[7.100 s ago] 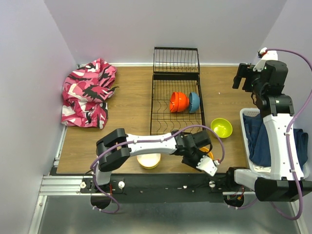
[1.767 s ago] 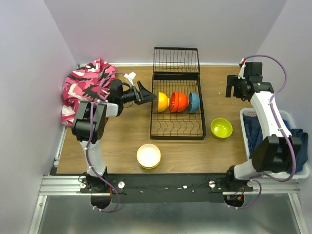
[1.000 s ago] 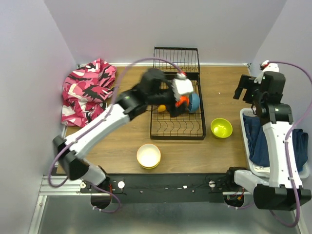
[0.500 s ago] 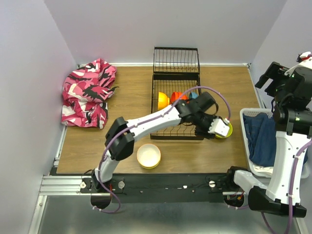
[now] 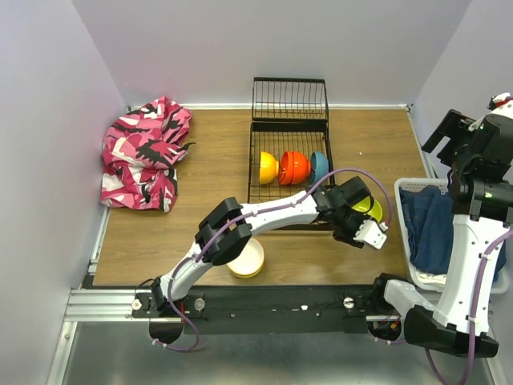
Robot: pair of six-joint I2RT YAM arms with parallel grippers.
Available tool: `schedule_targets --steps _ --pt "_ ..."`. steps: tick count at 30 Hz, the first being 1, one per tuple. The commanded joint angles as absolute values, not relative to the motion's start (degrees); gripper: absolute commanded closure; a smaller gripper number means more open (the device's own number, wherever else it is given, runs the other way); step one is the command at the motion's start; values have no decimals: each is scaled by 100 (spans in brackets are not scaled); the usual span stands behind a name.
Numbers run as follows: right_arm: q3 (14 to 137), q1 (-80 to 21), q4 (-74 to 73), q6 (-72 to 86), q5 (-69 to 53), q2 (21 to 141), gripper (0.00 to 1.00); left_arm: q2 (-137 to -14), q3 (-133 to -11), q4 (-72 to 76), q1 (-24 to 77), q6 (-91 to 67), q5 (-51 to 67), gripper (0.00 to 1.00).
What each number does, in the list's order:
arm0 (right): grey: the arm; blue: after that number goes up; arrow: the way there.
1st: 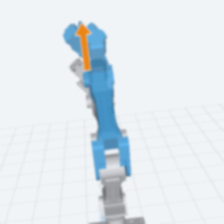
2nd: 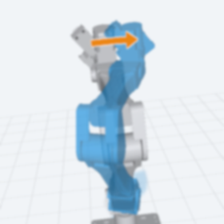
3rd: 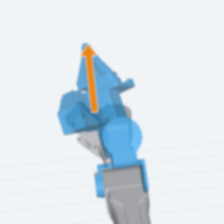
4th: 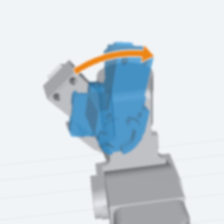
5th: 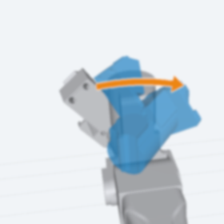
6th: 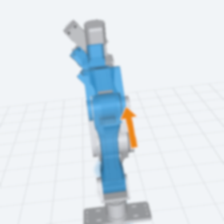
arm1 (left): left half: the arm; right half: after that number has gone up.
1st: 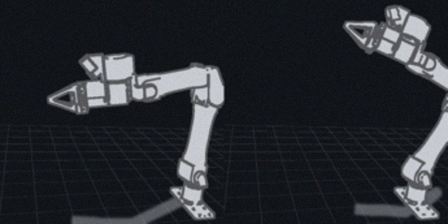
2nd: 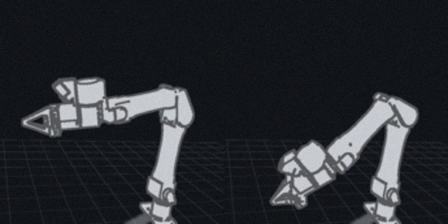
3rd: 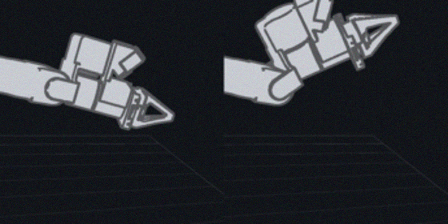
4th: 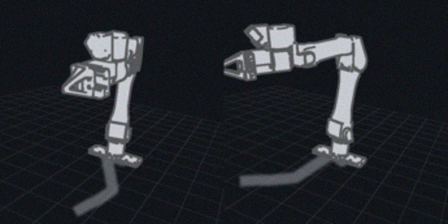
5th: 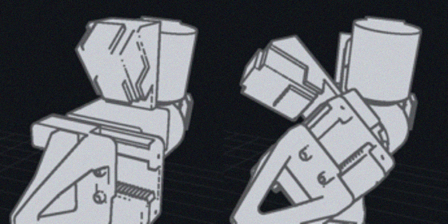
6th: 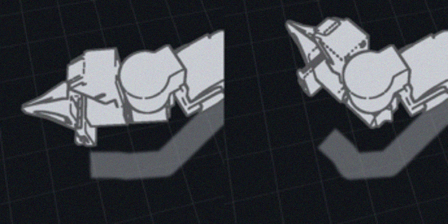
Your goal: Load the bowls into the dish rack
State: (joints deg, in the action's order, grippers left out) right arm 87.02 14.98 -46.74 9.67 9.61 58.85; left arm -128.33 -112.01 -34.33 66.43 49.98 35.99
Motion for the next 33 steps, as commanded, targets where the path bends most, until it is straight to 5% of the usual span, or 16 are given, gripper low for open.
schedule_targets --steps 1,20,30,33 --pt "8526 1582 -4860 1046 879 5853 4 -13069 -11285 -2498 6601 4553 3340 50" --pt "8192 1600 -4685 1134 712 6047 4 -14045 -12243 -2602 6425 4228 2769 52" --pt "7989 1600 -4606 1186 624 6038 4 -14264 -12480 -2996 6416 3912 2646 65" --pt "7954 1600 -4597 1222 580 6012 4 -14247 -12586 -3173 6416 3771 2698 81"
